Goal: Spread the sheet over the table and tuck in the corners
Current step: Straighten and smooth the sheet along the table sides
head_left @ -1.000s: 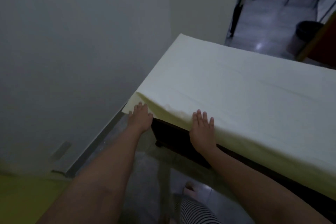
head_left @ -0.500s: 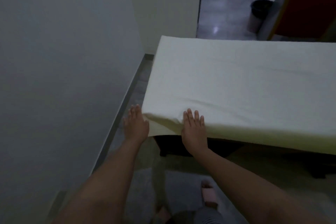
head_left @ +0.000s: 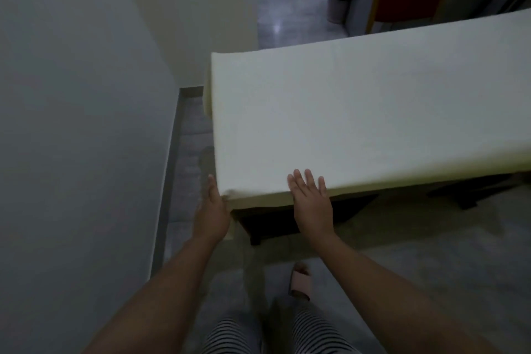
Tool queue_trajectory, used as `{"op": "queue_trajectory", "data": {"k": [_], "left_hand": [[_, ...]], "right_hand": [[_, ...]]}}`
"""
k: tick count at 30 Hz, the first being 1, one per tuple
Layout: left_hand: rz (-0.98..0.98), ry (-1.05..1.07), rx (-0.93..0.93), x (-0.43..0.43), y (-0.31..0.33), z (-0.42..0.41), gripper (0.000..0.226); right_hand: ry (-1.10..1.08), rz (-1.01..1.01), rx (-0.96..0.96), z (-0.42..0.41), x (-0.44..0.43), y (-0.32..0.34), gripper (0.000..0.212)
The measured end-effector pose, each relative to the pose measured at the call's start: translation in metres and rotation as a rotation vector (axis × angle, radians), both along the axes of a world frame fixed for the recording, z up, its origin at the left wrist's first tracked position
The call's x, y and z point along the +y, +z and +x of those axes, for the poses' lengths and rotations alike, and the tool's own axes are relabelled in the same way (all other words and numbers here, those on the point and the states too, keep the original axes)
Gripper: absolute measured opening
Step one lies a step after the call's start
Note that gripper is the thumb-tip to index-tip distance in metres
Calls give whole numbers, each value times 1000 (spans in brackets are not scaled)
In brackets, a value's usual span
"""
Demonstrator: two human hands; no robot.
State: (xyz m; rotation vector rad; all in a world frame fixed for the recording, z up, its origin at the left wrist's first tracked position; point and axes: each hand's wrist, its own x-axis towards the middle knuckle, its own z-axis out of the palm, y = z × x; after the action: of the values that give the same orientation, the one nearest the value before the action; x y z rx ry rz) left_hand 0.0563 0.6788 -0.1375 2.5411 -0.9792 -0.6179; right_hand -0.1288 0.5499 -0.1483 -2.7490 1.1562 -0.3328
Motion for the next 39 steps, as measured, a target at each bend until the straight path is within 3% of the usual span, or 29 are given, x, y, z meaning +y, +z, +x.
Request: {"op": "queue_trajectory", "data": {"k": [10,14,17,21,24,28,30,35,37,39], "left_hand": [[-11,-379,-135,33,-20,33,71],[18,-512,-159,52,-22,38,63],[-46,-479,-176,42,-23,38,61],[-15,-377,-179,38,-22,28,76],[-28,-334,-153,47,-23,25,73],[20,-306,-166,61,-26,24,68],[71,-312,-116,66,-26,22,68],[86,-298,-109,55,-19,28,75],[44,-288,-110,44,-13,31,76],[2,-275,-108,33,-8,32,72]], "right_hand": [[-258,-3,-13,8,68,-2,58],[-149,-87,160,-2,80,0,52],[-21,-168,251,-5,53,16,54],[-38,-156,308,-6,53,24,67],[-6,-6,406,-17,62,14,56],[-43,137,591,-33,69,0,61],[-50,129,548,-36,73,-1,55],[-57,-56,108,-1,64,14,43],[-37,-106,81,19,51,26,54],[-31,-75,182,37,40,35,64]]}}
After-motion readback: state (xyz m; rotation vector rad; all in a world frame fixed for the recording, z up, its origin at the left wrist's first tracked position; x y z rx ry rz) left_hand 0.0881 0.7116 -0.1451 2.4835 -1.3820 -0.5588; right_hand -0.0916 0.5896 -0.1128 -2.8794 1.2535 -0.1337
